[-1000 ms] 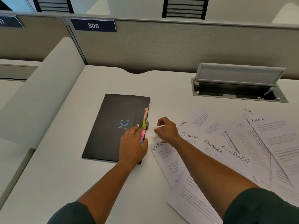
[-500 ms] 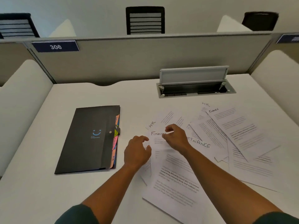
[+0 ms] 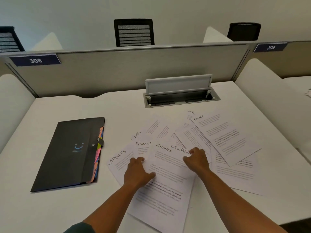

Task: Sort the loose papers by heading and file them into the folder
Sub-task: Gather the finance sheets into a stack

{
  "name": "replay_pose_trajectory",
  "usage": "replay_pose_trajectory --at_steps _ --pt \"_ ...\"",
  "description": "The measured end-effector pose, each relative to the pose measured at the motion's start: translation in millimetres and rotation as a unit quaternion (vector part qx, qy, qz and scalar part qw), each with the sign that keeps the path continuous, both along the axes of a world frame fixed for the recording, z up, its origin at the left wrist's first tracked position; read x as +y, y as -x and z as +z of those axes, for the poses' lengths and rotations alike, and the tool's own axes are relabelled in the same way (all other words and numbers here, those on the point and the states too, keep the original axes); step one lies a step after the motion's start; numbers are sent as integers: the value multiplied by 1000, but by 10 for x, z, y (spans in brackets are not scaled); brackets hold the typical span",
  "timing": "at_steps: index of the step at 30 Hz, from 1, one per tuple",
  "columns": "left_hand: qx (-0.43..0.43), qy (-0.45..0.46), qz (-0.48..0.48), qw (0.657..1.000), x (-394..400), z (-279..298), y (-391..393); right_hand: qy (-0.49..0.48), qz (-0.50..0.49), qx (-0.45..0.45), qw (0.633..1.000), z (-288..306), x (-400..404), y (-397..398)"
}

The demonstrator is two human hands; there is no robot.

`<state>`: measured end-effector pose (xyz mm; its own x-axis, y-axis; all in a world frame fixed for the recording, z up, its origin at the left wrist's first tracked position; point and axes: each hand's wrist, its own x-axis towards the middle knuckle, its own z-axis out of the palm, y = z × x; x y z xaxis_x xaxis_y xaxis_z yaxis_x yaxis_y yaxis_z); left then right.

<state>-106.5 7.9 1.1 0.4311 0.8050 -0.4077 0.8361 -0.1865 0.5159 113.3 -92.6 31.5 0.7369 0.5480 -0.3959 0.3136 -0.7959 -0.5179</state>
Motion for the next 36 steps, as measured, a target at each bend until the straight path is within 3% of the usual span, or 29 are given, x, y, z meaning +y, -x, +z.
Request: replay_pose_trajectory --at_steps 5,15,26,31,36 --pt "29 -11 25 999 -145 -73 -30 36 -13 37 999 -56 -204 -109" --pt "-64 56 99 991 -214 -86 -96 -30 -13 108 994 -179 -214 -218" --pt "-192 176 226 938 -198 24 -122 -91 -30 82 992 -157 -112 -353" --pt "-228 202 276 912 -198 43 -139 -151 -21 227 962 -158 -127 -429" --pt "-291 213 303 882 -229 107 -171 -178 3 226 958 -124 -162 -504"
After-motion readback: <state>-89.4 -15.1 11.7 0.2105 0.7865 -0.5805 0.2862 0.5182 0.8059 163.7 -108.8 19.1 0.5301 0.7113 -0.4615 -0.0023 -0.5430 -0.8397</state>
